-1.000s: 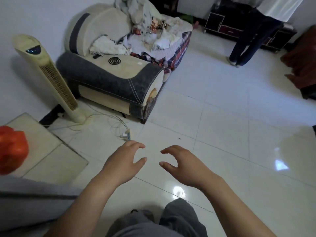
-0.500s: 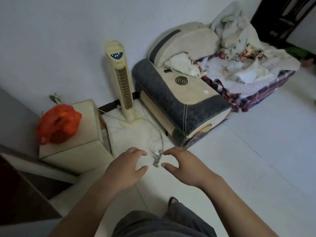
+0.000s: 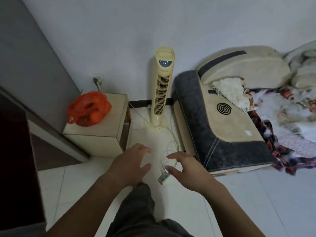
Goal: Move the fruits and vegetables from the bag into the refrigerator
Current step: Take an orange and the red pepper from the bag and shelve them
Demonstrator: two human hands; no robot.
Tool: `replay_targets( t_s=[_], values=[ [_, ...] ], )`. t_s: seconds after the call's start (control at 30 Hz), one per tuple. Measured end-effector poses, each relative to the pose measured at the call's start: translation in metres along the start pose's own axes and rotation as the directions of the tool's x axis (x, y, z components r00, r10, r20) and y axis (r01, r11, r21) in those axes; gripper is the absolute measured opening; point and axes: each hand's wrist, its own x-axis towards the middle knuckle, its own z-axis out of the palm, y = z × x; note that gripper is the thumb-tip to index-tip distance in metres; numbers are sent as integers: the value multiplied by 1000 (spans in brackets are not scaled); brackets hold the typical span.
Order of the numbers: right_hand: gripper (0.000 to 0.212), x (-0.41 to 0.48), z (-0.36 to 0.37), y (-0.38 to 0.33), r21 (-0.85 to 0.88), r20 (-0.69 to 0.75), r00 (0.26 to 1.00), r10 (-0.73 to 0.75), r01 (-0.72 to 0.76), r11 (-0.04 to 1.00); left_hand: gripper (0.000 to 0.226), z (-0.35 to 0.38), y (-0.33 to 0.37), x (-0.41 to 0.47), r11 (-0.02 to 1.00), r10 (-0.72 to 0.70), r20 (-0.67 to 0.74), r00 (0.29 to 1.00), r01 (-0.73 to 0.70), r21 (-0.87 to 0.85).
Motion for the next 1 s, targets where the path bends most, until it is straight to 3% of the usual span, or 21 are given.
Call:
replay_targets(
  t_s=[0.27, 0.57, 0.8, 1.0],
  values=[
    [43, 143, -48, -3, -125, 31, 999, 31, -27, 992, 47, -52, -39, 124, 996, -31, 5, 1000, 31, -88],
    [43, 302, -69, -88, -184, 95, 988, -124, 140, 973, 46, -151, -166, 193, 945, -326, -67, 943, 323, -42],
    [41, 389, -40, -158, -217, 338, 888, -311, 395, 892, 41, -182, -239, 163, 825, -555, -158, 817, 516, -232],
    [40, 464, 0, -197, -215, 478, 774, -415, 561, 799, 55, -182, -294, 143, 666, -725, -132, 676, 638, -387]
  ],
)
